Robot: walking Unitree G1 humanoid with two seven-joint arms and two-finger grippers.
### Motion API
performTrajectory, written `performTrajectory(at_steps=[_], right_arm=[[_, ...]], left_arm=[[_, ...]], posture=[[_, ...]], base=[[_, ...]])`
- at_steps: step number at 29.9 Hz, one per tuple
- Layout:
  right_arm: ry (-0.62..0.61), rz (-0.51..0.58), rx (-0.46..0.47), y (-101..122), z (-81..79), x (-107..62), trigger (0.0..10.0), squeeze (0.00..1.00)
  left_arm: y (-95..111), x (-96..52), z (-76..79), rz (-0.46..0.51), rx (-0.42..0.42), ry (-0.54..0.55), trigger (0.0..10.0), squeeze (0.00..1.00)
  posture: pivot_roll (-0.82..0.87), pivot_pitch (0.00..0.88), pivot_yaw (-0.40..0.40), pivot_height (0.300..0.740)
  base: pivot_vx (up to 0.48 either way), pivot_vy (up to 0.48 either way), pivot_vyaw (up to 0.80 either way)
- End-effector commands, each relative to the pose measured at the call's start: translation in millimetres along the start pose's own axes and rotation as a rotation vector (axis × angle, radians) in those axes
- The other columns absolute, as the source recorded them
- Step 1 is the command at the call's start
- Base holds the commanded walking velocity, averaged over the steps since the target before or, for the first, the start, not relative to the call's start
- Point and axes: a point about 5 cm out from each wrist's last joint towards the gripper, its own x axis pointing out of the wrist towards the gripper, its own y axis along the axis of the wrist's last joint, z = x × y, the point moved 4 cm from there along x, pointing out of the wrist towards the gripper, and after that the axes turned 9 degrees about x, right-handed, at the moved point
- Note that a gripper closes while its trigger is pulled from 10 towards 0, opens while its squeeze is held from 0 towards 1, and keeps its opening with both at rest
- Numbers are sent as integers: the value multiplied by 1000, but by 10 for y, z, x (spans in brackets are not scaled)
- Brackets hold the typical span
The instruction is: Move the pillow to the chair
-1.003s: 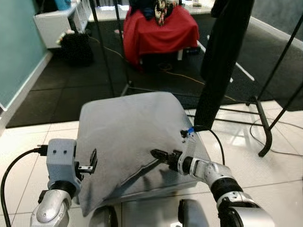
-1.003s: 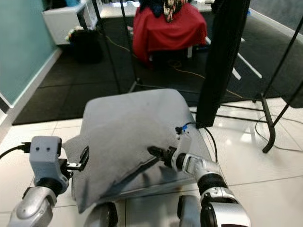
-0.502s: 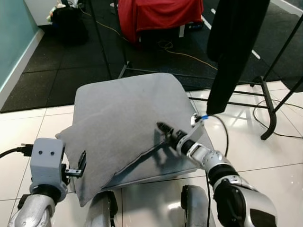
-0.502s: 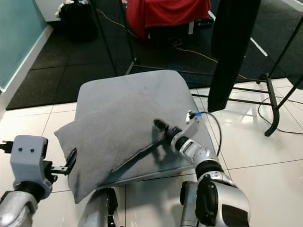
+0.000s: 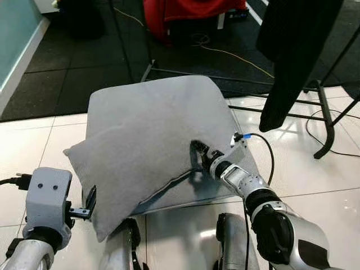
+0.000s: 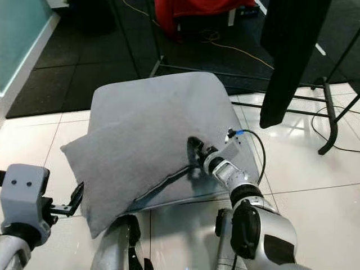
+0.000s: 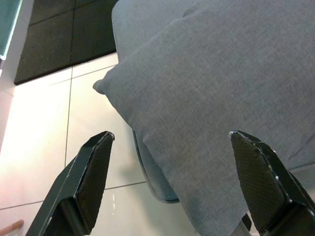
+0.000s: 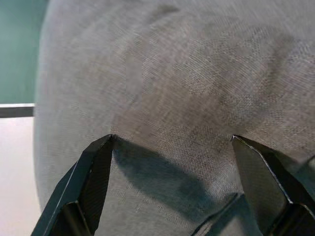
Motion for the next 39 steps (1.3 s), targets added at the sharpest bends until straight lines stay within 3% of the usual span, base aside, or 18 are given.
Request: performTrajectory(at_steps=[1, 4, 7, 12, 13, 19, 34, 39], right_arm=[[-113, -76, -26, -191, 213, -23, 10000, 0], [-160, -109, -122, -213, 270, -36, 10000, 0], [-146, -96, -114, -195, 248, -30, 10000, 0], [-16, -30, -54, -62, 27, 9, 10000, 0], [-4, -23, -50, -49, 0, 14, 392, 0], [34, 27, -5, 53, -121, 33, 0, 0], [32, 59, -48, 200, -181, 20, 0, 0], [31, 56, -73, 216, -173, 11, 0, 0]], left_arm=[[-11, -28, -8, -20, 24, -10, 10000, 0], [3, -26, 24, -21, 32, -21, 10000, 0], [4, -26, 32, -22, 36, -24, 10000, 0], [47, -34, 46, -12, 42, -30, 10000, 0], [51, -38, 42, -12, 44, -30, 10000, 0], [57, -59, 2, -16, 56, -23, 10000, 0], [79, -29, -17, -8, 53, -17, 10000, 0], [32, -17, -38, -33, -16, 10, 10000, 0]], posture=[[75, 345, 45, 505], [75, 347, 46, 505], [77, 344, 46, 505], [84, 341, 49, 505], [86, 345, 49, 505], [92, 350, 48, 505], [76, 338, 43, 505], [72, 337, 38, 505]], base=[[0, 0, 0], [0, 0, 0], [0, 0, 0], [0, 0, 0], [0, 0, 0], [0, 0, 0], [0, 0, 0], [0, 0, 0]])
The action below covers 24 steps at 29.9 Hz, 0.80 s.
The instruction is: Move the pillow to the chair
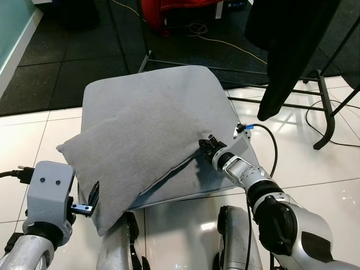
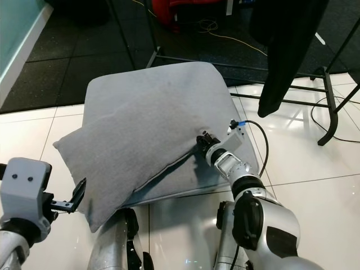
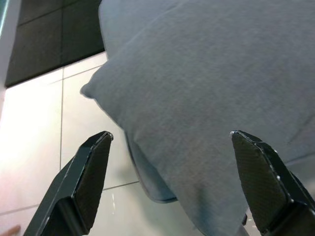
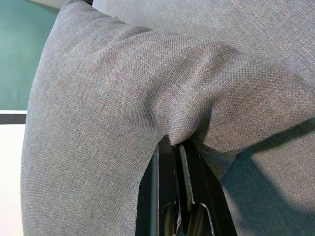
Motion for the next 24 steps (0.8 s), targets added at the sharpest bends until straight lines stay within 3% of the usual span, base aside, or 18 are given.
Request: performTrajectory(at_steps=[1, 4, 7, 9, 10, 11, 12, 13, 14, 16, 21, 24], right_arm=[[-12, -7, -24, -5, 27, -6, 0, 0], [-8, -10, -30, -3, 22, -6, 0, 0], [101, -40, -145, 27, -226, 34, 0, 0], [101, -40, -145, 27, -226, 34, 0, 0], [288, -73, -327, 56, -650, 64, 0, 0], [384, -63, -371, 103, -866, 52, 0, 0], [384, -63, -371, 103, -866, 52, 0, 0], [451, -48, -411, 149, -1028, 31, 0, 0], [451, -48, -411, 149, -1028, 31, 0, 0], [542, -20, -414, 243, -1253, -29, 0, 0], [603, 12, -401, 347, -1401, -124, 0, 0], [606, 30, -401, 399, -1401, -171, 0, 0]], left_arm=[[-93, -9, -28, -48, -41, 18, 10000, 0], [-96, -1, -40, -49, -53, 25, 10000, 0], [-98, 43, -51, -45, -68, 37, 10000, 0], [-98, 43, -51, -45, -68, 37, 10000, 0], [-58, 125, -16, -21, -90, 38, 10000, 0], [-40, 174, 10, -8, -101, 36, 10000, 0], [-40, 174, 10, -8, -101, 36, 10000, 0], [-26, 213, 32, 2, -111, 34, 10000, 0], [-26, 213, 32, 2, -111, 34, 10000, 0], [-16, 289, 70, 16, -128, 31, 10000, 0], [8, 394, 125, 35, -152, 29, 10000, 0], [30, 466, 154, 50, -166, 30, 10000, 0]], posture=[[72, 334, 36, 505], [66, 334, 33, 505], [50, 322, 27, 505], [50, 322, 27, 505], [7, 290, 14, 505], [-13, 275, 8, 505], [-13, 275, 8, 505], [-19, 270, 7, 505], [-19, 270, 7, 505], [-44, 249, 1, 505], [-87, 197, -14, 505], [-117, 153, -23, 510]], base=[[0, 0, 0], [0, 0, 0], [0, 0, 0], [0, 0, 0], [0, 0, 0], [0, 0, 0], [0, 0, 0], [0, 0, 0], [0, 0, 0], [0, 0, 0], [0, 0, 0], [0, 0, 0]])
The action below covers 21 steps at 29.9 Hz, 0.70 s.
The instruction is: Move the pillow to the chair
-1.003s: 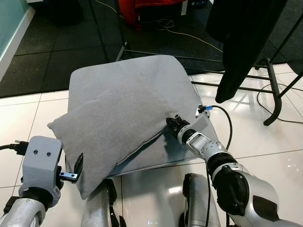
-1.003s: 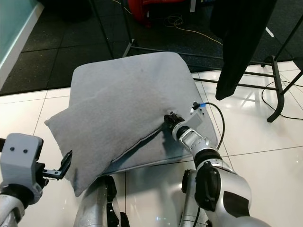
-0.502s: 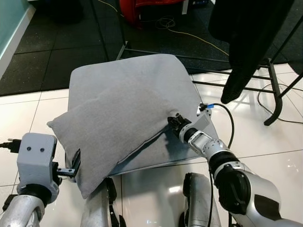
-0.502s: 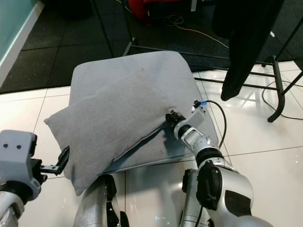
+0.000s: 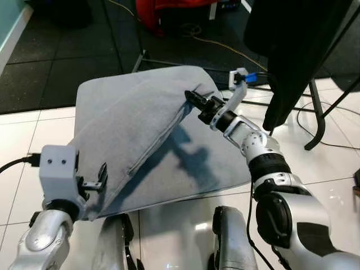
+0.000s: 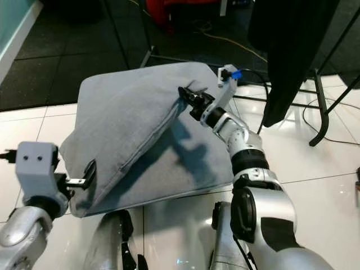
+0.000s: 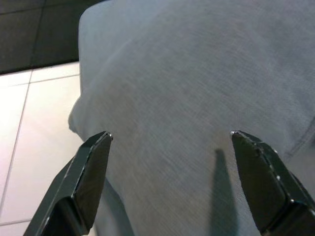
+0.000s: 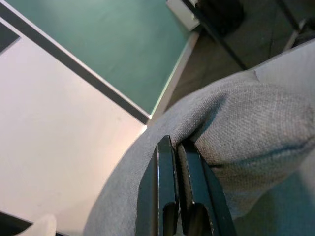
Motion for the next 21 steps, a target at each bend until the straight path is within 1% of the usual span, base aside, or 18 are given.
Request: performTrajectory(at_steps=[1, 2, 3, 5, 8, 10, 11, 12, 13, 14, 15, 16, 17, 18, 21], right_arm=[[12, 40, -11, 109, -26, -67, 0, 0], [2, 36, -16, 93, 18, -122, 0, 0], [2, 36, -16, 93, 18, -122, 0, 0], [-6, 24, -24, 50, 66, -182, 0, 0], [2, 23, -31, 45, 47, -185, 0, 0], [33, 40, -40, 103, -63, -159, 0, 0], [33, 40, -40, 103, -63, -159, 0, 0], [50, 49, -44, 140, -124, -146, 0, 0], [50, 49, -44, 140, -124, -146, 0, 0], [68, 61, -45, 186, -186, -128, 0, 0], [68, 61, -45, 186, -186, -128, 0, 0], [90, 70, -47, 220, -249, -115, 0, 0], [90, 70, -47, 220, -249, -115, 0, 0], [106, 63, -48, 204, -296, -96, 0, 0], [110, 44, -47, 141, -306, -84, 0, 0]], left_arm=[[-41, 67, 23, 1, -10, 16, 10000, 0], [-26, 128, 45, 17, -22, 18, 10000, 0], [-26, 128, 45, 17, -22, 18, 10000, 0], [9, 214, 81, 43, -36, 17, 10000, 0], [38, 253, 101, 58, -40, 14, 10000, 0], [80, 331, 131, 84, -47, 10, 10000, 0], [80, 331, 131, 84, -47, 10, 10000, 0], [93, 356, 141, 92, -48, 8, 10000, 0], [93, 356, 141, 92, -48, 8, 10000, 0], [107, 381, 154, 101, -49, 4, 10000, 0], [107, 381, 154, 101, -49, 4, 10000, 0], [118, 411, 169, 111, -51, 1, 10000, 0], [118, 411, 169, 111, -51, 1, 10000, 0], [130, 441, 189, 120, -53, -5, 10000, 0], [131, 469, 204, 126, -55, -8, 10000, 0]], posture=[[-135, 121, -27, 515], [-143, 106, -28, 520], [-143, 106, -28, 520], [-150, 78, -29, 530], [-154, 61, -28, 535], [-165, 30, -24, 545], [-165, 30, -24, 545], [-165, 27, -24, 550], [-165, 27, -24, 550], [-167, 13, -26, 555], [-167, 13, -26, 555], [-169, 0, -29, 560], [-169, 0, -29, 560], [-174, 0, -32, 565], [-177, 0, -33, 570]], base=[[0, 0, 0], [0, 0, 0], [0, 0, 0], [0, 0, 0], [0, 0, 0], [0, 0, 0], [0, 0, 0], [0, 0, 0], [0, 0, 0], [0, 0, 0], [0, 0, 0], [0, 0, 0], [0, 0, 0], [0, 0, 0], [0, 0, 0]])
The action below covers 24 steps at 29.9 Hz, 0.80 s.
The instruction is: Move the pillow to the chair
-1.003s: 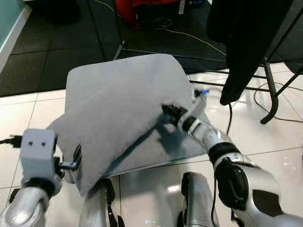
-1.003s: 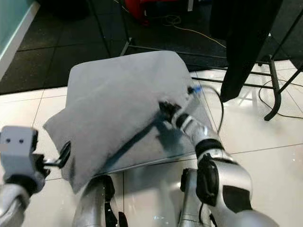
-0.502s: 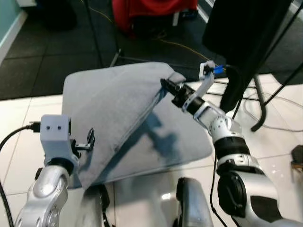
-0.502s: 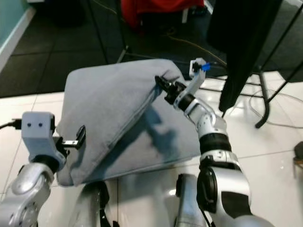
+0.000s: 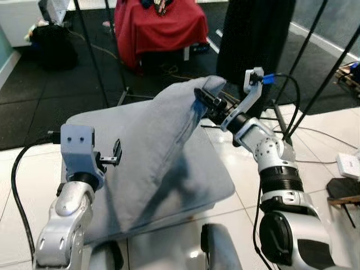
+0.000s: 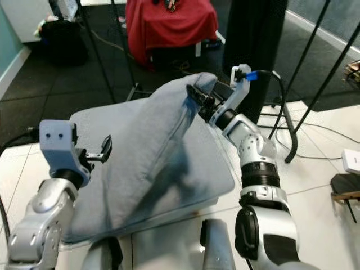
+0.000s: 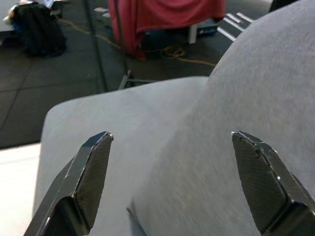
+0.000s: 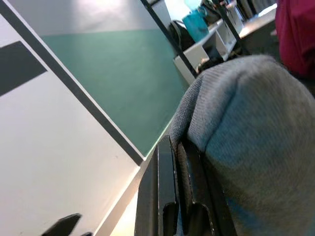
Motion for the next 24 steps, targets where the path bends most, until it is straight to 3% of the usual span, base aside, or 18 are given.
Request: performTrajectory(at_steps=[1, 3, 5, 7, 24], right_arm=[[27, -25, 4, -116, -54, 22, 0, 0], [27, -25, 4, -116, -54, 22, 0, 0], [-28, -110, 40, -498, 77, -84, 0, 0], [-35, -115, 46, -529, 86, -103, 0, 0], [-8, -99, 45, -449, -21, -65, 0, 0]], left_arm=[[-58, 29, 42, -12, -2, -4, 10000, 0], [-58, 29, 42, -12, -2, -4, 10000, 0], [-184, 20, 46, -48, -17, 18, 10000, 0], [-209, 13, 43, -55, -19, 22, 10000, 0], [-262, 50, 48, -50, -13, 34, 10000, 0]], posture=[[-170, 0, -37, 575], [-170, 0, -37, 575], [-167, 0, -37, 590], [-167, 0, -37, 595], [-170, 0, -43, 655]], base=[[0, 0, 0], [0, 0, 0], [0, 0, 0], [0, 0, 0], [0, 0, 0]])
